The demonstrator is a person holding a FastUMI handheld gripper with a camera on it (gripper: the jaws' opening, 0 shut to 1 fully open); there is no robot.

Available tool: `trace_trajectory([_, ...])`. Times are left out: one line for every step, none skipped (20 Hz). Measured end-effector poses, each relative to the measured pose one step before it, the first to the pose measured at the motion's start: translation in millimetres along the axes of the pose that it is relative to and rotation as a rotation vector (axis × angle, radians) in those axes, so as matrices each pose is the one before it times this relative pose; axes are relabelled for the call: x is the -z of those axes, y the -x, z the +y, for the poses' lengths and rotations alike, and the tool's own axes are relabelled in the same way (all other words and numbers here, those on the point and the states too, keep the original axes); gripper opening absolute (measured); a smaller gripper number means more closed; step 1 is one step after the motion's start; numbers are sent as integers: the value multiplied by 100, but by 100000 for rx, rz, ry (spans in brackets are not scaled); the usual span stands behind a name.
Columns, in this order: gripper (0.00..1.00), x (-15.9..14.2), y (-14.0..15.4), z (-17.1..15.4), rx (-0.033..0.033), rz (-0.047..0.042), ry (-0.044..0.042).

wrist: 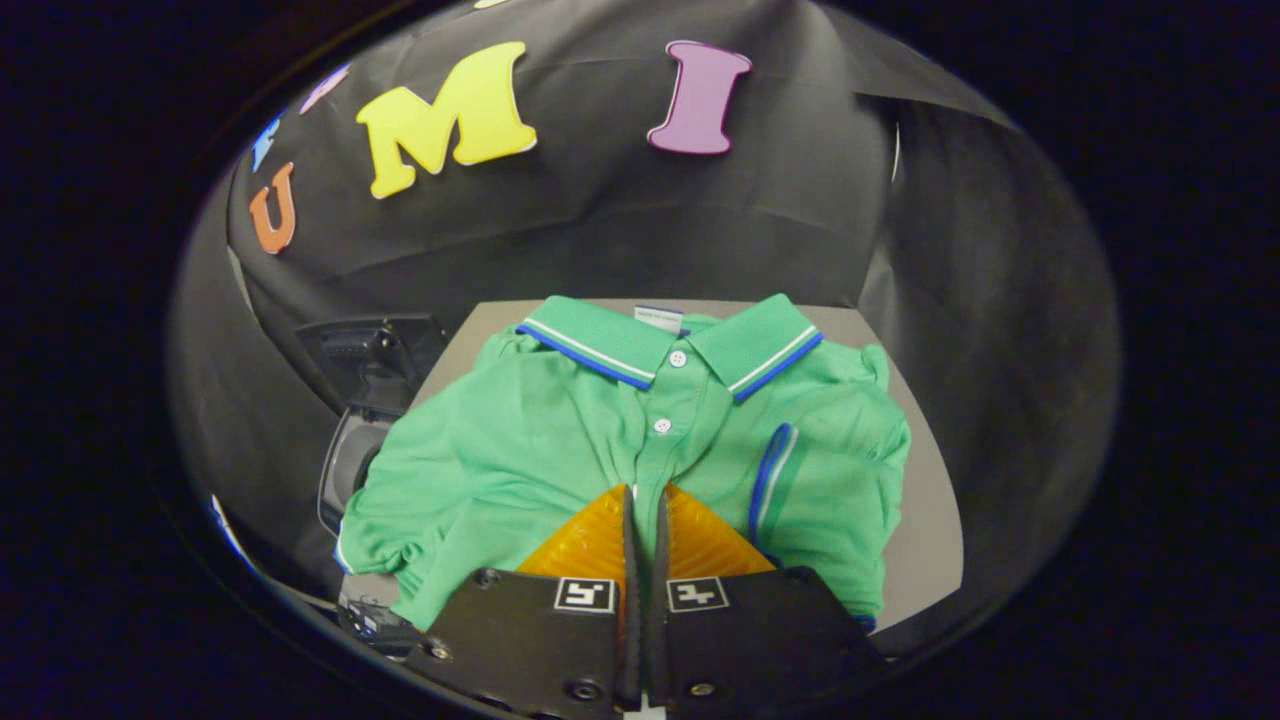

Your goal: Put the clothes into the washing machine and then close the washing machine lid.

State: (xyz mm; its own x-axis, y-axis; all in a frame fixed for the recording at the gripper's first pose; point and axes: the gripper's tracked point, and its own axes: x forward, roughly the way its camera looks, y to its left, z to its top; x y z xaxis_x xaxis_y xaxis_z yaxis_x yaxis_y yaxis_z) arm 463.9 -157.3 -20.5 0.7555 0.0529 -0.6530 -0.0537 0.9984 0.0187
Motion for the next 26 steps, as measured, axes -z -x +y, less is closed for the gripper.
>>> trace_trajectory([6, -22, 307, 388, 29, 642, -3052])
trace_trajectory([6, -406, 655, 811, -1752, -1187, -1935])
trace_trajectory([5, -749, 756, 1161, -2702, -3035, -431])
trace_trajectory([6, -762, 1159, 1617, -2652, -3630, 255])
trace_trajectory([6, -979, 935, 1728, -2696, -2874, 810])
trace_trajectory([6, -790, 625, 1479, -1941, -2218, 1754])
trace_trajectory([6, -760, 519, 1800, -2359, -1715, 2566])
trace_trajectory([6, -574, 509, 2240, -3274, -1087, 2344])
trace_trajectory([6, -573, 574, 2518, -4204, -451, 1963])
trace_trajectory([6, -507, 168, 2441, -4094, -197, 1405])
trace_trajectory([5, -182, -443, 2153, -3758, -187, 1793])
trace_trajectory([6, -221, -373, 1956, -3123, 196, 2597])
trace_trajectory([5, 156, -655, 2013, -3197, 857, 2539])
trace_trajectory([5, -76, -827, 1831, -2500, 715, 1880])
trace_trajectory([6, -105, -561, 1476, -2020, 867, 1434])
trace_trajectory([6, 19, -848, 1655, -1927, 956, 1393])
trace_trajectory([6, 82, -1157, 1686, -1706, 964, 1427])
trace_trajectory([6, -27, -946, 1253, -1278, 735, 1151])
trace_trajectory([6, -30, -1004, 1562, -1975, 842, 926])
trace_trajectory([6, -25, -929, 1495, -1748, 912, 605])
trace_trajectory([5, -85, -950, 1338, -1635, 655, 684])
trace_trajectory([5, -164, -977, 978, -939, 406, 561])
trace_trajectory([6, -27, -1057, 868, -666, 124, 610])
trace_trajectory([6, -15, -1219, 912, -797, 589, 267])
trace_trajectory([6, 188, -942, 845, -688, 925, -848])
trace_trajectory([5, -91, -1012, 653, -245, 264, -1350])
